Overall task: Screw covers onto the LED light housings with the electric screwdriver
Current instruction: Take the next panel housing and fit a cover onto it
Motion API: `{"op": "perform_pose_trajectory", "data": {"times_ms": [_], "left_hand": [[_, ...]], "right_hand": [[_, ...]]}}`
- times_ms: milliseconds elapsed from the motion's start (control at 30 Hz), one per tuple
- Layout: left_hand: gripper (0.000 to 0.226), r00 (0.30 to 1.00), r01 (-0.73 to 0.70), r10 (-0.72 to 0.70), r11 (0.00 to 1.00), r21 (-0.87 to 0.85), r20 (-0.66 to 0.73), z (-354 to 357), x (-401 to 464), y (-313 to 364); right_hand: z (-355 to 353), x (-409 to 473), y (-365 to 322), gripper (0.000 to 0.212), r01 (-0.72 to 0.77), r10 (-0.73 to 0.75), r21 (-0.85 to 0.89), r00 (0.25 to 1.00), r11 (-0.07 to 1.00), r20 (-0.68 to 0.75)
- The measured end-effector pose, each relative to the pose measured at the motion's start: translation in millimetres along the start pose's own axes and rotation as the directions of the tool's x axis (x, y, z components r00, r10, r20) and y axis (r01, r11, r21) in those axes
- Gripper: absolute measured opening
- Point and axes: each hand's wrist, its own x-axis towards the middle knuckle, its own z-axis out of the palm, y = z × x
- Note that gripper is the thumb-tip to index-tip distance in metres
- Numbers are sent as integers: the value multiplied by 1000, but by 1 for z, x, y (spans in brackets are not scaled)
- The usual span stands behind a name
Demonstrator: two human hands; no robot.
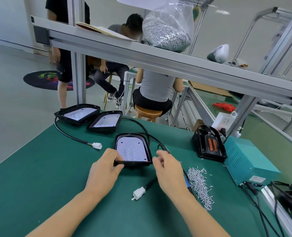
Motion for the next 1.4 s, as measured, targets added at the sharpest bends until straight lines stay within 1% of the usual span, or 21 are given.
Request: {"op": "perform_pose_trajectory", "data": {"times_ms": [33, 100, 167, 233, 300, 367, 467, 500, 567, 600, 633, 700, 733, 800, 900, 1000, 1033, 1100, 1200, 1300, 1400], "left_hand": [[18, 1000, -13, 13, 1000, 0, 7, -1, -4, 1], [21, 998, -55, 55, 998, 2, 42, -4, -12, 1], [27, 994, -73, 76, 997, -39, 77, -6, -18, 0], [38, 994, 70, -46, 968, -241, 104, -14, -19, 0], [45, 956, 295, -258, 827, -479, 143, -21, -11, 1], [50, 909, 413, -390, 796, -443, 146, -23, 0, -2], [62, 865, 500, -459, 817, -288, 200, -18, 15, -1], [60, 853, 516, -474, 830, -211, 221, -15, 20, 0], [36, 858, 472, -457, 882, -8, 232, -8, 30, -1], [22, 862, 457, -454, 888, 42, 225, -6, 34, -1], [11, 859, 466, -463, 884, 42, 217, -4, 37, -3], [9, 849, 508, -489, 860, -54, 201, -2, 39, -4], [12, 842, 531, -507, 839, -115, 186, -2, 38, -4], [15, 834, 552, -530, 813, -188, 155, -2, 35, -3], [24, 842, 540, -519, 815, -212, 149, -5, 29, 3], [26, 813, 581, -549, 782, -226, 193, -9, 22, 6], [24, 798, 601, -562, 764, -234, 216, -11, 19, 8], [21, 770, 637, -580, 724, -267, 266, -14, 13, 10], [18, 762, 646, -583, 711, -278, 282, -23, 8, 8], [21, 799, 596, -553, 781, -186, 237, -30, -1, 1], [33, 849, 505, -500, 863, 13, 169, -27, -15, 3]], "right_hand": [[3, 10, -4, 20, -122, 115, 162, 992, 979, 52], [11, 25, -13, 40, -353, 269, 357, 926, 865, 264], [19, 31, -17, 39, -496, 303, 437, 846, 751, 438], [23, 31, -14, 32, -499, 297, 460, 845, 734, 444], [23, 31, -6, 30, -466, 253, 511, 866, 722, 432], [20, 25, -1, 30, -425, 164, 509, 862, 748, 479], [12, 8, 1, 18, -274, 41, 401, 864, 874, 501], [8, 2, 2, 17, -161, -3, 322, 892, 933, 453], [-2, -5, 12, 28, 62, -84, 89, 957, 994, 277], [-10, -8, 18, 23, 95, -87, -44, 984, 995, 153], [-20, -11, 27, 20, 59, -50, -188, 997, 980, 53], [-38, -16, 45, 50, -113, 120, -396, 993, 911, -6], [-43, -17, 52, 58, -170, 202, -416, 979, 893, 36], [-44, -18, 56, 58, -239, 311, -393, 941, 888, 132], [-37, -12, 60, 46, -279, 362, -364, 914, 889, 182], [-35, -5, 61, 38, -291, 376, -353, 905, 889, 200], [-35, -4, 62, 36, -317, 388, -299, 896, 900, 216], [-43, -6, 63, 36, -439, 430, -33, 861, 898, 272], [-67, -9, 64, 33, -536, 437, 360, 840, 764, 322], [-100, -14, 61, 38, -406, 361, 727, 904, 554, 229], [-135, -22, 51, 48, -213, 246, 922, 960, 324, 136]]}}
